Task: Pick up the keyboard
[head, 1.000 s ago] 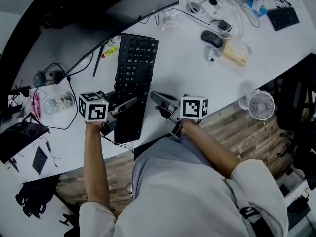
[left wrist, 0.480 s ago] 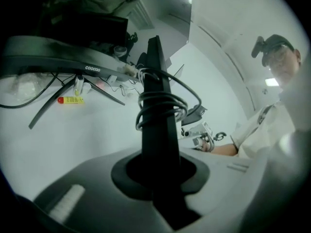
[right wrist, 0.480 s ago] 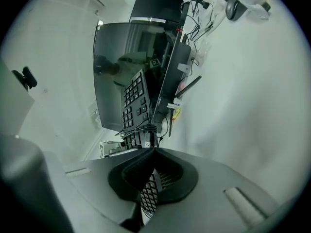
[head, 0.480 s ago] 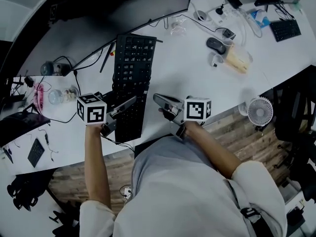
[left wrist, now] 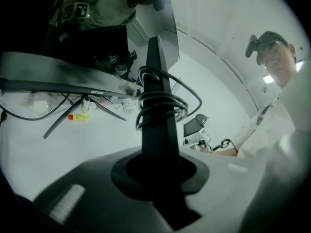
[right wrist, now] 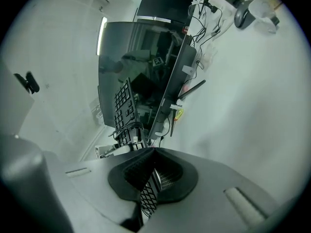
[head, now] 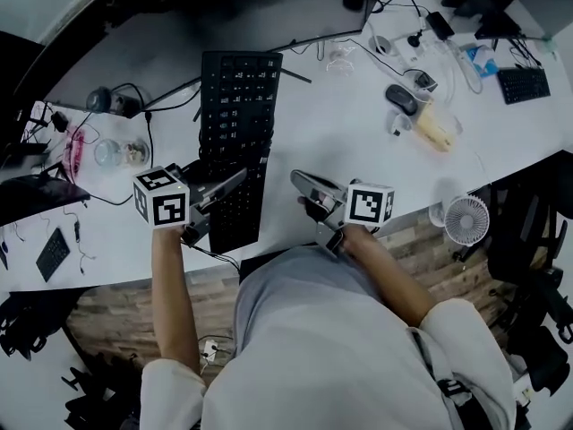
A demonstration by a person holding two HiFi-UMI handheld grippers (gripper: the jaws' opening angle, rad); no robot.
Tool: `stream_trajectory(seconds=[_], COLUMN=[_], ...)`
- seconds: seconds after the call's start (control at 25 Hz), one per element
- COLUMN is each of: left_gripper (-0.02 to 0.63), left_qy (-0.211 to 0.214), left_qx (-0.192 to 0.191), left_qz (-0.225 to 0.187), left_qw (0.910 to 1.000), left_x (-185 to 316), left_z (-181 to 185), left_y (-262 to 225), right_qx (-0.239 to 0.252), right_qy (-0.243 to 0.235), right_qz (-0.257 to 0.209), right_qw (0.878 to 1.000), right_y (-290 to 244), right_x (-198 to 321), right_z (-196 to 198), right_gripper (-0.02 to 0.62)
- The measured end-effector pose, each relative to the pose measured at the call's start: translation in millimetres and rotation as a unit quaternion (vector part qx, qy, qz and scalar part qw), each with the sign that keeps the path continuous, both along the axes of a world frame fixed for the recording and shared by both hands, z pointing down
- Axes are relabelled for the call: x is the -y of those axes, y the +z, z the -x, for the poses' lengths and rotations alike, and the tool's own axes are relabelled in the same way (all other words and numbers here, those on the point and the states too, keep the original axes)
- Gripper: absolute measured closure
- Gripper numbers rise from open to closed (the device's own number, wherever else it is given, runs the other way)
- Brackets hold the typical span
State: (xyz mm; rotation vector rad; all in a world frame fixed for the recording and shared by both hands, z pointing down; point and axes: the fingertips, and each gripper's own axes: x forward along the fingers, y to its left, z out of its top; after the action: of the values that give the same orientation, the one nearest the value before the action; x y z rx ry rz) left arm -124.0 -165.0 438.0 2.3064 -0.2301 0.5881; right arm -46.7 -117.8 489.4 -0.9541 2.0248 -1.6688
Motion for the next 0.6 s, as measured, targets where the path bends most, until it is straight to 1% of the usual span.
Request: stream_trajectory(seconds=[0.32, 0.44, 0.52, 0.6], left_gripper=[0.606, 0.606, 0.606, 0.606], left_qy=[-0.047, -0.067, -0.081, -0.100], left_qx=[-0.018, -0.016, -0.013, -0.010], left_qz=[-0.023, -0.033, -0.048, -0.072], left_qw=[0.9985, 0.9971, 0.9954, 0.9923], left_x=[-3.1, -2.8, -2.8, -3.4], left_z=[0.1, 0.3, 1.6, 4.1], left_y=[-15.7, -18.3, -22.2, -27.5], right_qx=[-0.038, -0.071, -0.098, -0.112], right_qy=[-0.019, -0.012, -0.009, -0.012], right_qz=[-0.034, -0.046, -0.056, -0.064], right_qw=[0.998, 0.996, 0.994, 0.992], right_y=[-17.0, -22.0, -25.5, -31.2], right_x=[4.7, 9.3, 11.3, 11.2], right_z=[-9.3, -18.9, -25.1, -28.4], right_gripper=[0.592, 0.592, 0.592, 0.592])
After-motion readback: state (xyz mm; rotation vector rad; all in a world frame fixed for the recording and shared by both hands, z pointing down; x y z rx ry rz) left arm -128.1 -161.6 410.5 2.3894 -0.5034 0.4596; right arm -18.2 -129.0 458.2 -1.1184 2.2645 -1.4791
